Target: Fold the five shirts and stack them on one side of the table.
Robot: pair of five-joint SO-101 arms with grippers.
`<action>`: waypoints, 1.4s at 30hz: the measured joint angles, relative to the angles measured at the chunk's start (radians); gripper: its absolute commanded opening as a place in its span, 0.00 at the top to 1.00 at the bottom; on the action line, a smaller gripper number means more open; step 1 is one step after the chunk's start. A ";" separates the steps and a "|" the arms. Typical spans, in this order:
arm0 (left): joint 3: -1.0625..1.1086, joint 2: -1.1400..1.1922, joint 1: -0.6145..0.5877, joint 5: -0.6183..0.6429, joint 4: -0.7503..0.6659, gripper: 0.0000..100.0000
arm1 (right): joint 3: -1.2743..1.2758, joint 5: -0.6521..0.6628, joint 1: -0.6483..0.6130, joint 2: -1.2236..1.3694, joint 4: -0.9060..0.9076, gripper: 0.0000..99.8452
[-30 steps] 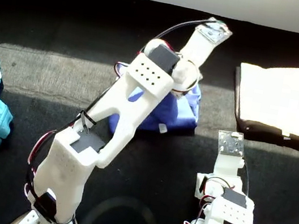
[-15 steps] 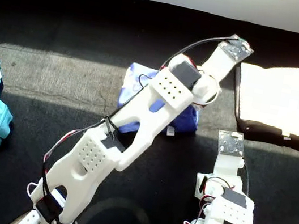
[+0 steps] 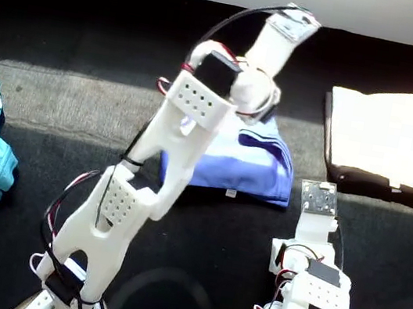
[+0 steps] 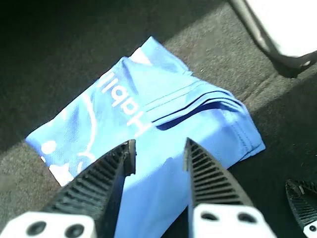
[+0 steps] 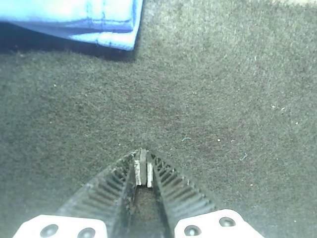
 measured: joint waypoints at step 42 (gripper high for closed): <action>0.147 0.239 -0.127 0.068 -0.344 0.99 | 0.000 0.000 0.000 0.000 0.000 0.99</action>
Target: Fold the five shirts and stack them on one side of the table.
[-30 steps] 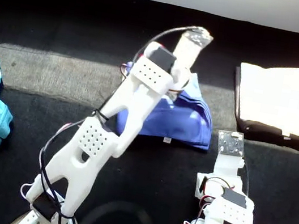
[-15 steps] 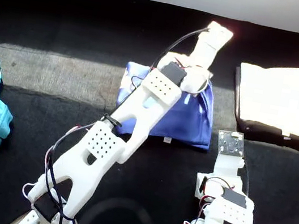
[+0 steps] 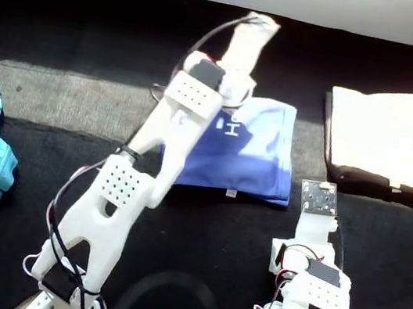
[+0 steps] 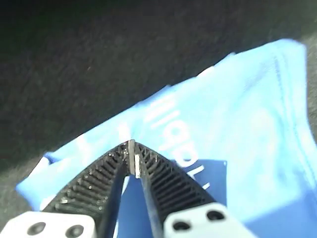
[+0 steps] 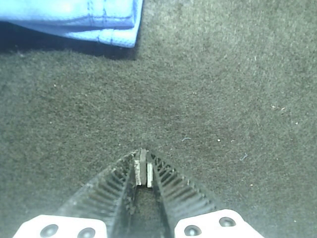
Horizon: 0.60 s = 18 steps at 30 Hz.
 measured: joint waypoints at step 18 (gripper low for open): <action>0.000 0.094 -0.262 0.003 0.074 0.99 | 0.000 0.000 0.000 0.000 0.000 0.99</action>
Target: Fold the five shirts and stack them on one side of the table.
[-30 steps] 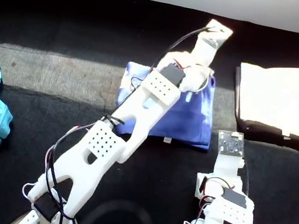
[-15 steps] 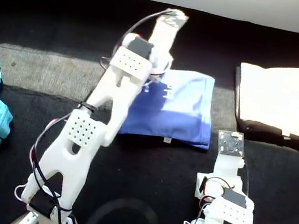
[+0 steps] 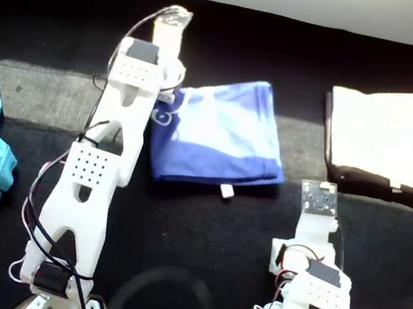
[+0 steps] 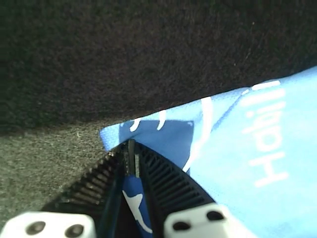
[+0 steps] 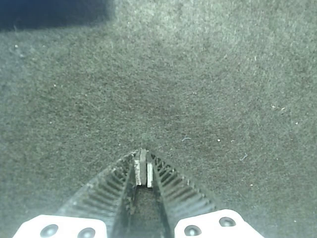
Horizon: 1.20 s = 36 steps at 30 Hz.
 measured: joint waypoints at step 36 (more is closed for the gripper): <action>1.013 -1.115 -0.029 -0.011 0.230 0.99 | -0.890 -0.215 -0.166 0.170 0.494 0.77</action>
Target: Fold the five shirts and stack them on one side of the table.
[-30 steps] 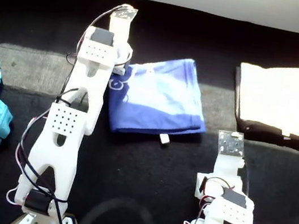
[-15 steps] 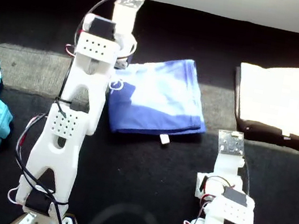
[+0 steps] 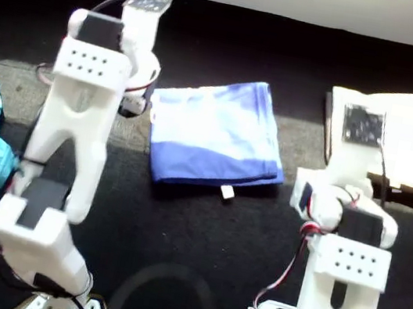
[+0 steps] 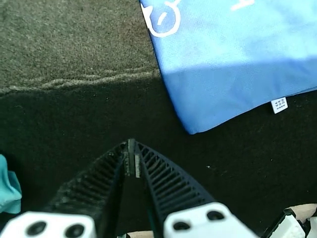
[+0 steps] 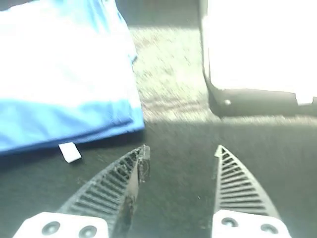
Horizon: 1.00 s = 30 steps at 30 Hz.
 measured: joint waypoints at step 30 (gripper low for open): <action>1.456 -0.543 -0.307 -0.215 -0.982 0.99 | -1.178 -0.187 -0.252 1.485 -0.006 0.63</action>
